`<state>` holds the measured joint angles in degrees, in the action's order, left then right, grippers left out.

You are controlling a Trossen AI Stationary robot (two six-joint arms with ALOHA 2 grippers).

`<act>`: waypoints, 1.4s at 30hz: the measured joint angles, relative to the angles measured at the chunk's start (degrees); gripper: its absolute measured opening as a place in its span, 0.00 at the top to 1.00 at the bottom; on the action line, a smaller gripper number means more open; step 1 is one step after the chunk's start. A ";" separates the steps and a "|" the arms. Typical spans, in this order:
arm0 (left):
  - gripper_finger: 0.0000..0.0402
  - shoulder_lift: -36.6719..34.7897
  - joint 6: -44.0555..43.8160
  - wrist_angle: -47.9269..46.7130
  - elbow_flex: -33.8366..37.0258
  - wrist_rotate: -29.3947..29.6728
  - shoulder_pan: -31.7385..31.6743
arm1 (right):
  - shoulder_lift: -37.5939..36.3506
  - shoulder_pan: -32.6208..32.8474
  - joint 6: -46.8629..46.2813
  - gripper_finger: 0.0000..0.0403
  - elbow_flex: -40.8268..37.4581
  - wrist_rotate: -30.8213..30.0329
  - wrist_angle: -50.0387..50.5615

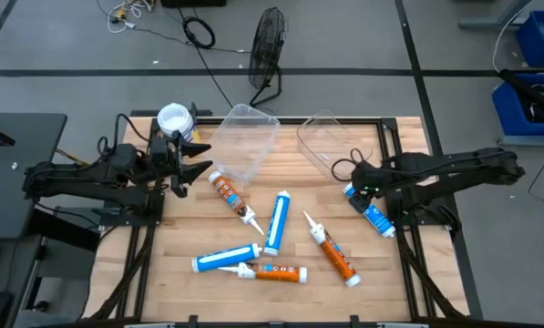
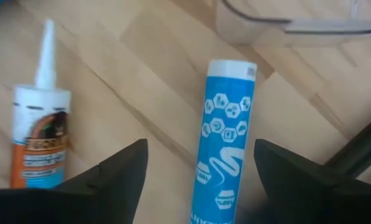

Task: Pick & place silicon tubes, Sealant and Lysol wipes
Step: Put the right blue sealant into the right transparent bin

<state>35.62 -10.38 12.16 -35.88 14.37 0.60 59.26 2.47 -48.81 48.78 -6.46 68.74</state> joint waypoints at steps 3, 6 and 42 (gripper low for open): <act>0.37 0.00 -0.99 -0.02 0.00 0.01 0.00 | 3.44 0.15 -0.12 0.17 -0.40 0.01 -0.29; 0.37 0.00 -1.04 -0.04 0.00 0.00 0.00 | 6.19 0.31 -1.81 0.09 -1.71 -0.08 -0.38; 0.37 0.00 -5.71 -0.08 0.02 0.00 0.00 | 6.28 5.91 -13.83 0.49 -22.68 5.65 -30.43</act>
<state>35.62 -16.09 12.08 -35.86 14.37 0.60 65.54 8.38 -62.65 26.11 -0.81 38.30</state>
